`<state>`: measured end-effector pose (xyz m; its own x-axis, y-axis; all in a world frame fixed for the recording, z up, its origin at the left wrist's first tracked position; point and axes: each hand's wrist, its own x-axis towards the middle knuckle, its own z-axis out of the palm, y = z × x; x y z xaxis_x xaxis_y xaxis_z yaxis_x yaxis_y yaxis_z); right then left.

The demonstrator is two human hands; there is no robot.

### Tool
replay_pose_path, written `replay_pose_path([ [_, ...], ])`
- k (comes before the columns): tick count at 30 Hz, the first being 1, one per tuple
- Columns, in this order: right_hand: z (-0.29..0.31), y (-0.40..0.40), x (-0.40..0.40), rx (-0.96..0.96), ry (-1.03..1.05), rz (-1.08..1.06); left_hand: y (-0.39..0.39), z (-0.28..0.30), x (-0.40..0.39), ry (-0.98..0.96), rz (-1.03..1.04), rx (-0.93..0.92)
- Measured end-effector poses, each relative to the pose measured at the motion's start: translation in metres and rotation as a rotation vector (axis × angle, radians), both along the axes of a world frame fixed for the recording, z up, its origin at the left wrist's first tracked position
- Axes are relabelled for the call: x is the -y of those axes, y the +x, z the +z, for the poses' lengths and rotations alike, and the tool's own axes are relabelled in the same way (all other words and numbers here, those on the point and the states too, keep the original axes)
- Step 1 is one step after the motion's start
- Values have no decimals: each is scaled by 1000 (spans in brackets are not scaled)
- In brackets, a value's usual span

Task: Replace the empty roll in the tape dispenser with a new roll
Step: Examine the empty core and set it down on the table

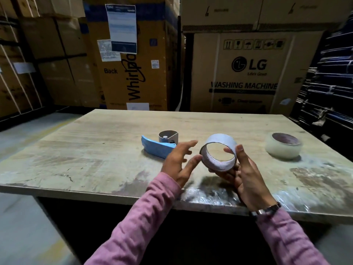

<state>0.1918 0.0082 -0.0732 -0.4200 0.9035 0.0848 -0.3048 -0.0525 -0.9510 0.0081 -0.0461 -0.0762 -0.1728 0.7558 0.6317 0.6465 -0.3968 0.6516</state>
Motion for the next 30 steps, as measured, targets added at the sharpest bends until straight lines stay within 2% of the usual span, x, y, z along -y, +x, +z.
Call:
replay_pose_path([
  [3,1,2,-2,5,-24,-8,20,-4,-1,-168,-202,306],
  [7,2,3,-4,53,-77,17,18,-1,-3,-220,-314,516],
  [12,3,1,-5,154,-49,53,20,-1,-4,-208,-277,702],
  [16,2,-3,1,108,24,-31,14,-3,-4,-173,-225,854],
  [18,-2,-3,5,95,126,-75,12,-3,-3,-146,-209,927],
  [20,-7,-2,9,152,292,-95,12,-3,-1,-126,-191,937],
  [23,-10,-2,13,355,566,-127,13,-4,-1,-129,-182,895],
  [25,-12,-4,12,414,678,-179,13,-5,-1,-123,-175,880],
  [30,-16,-1,2,379,631,-210,12,-8,-1,-87,-146,741],
])
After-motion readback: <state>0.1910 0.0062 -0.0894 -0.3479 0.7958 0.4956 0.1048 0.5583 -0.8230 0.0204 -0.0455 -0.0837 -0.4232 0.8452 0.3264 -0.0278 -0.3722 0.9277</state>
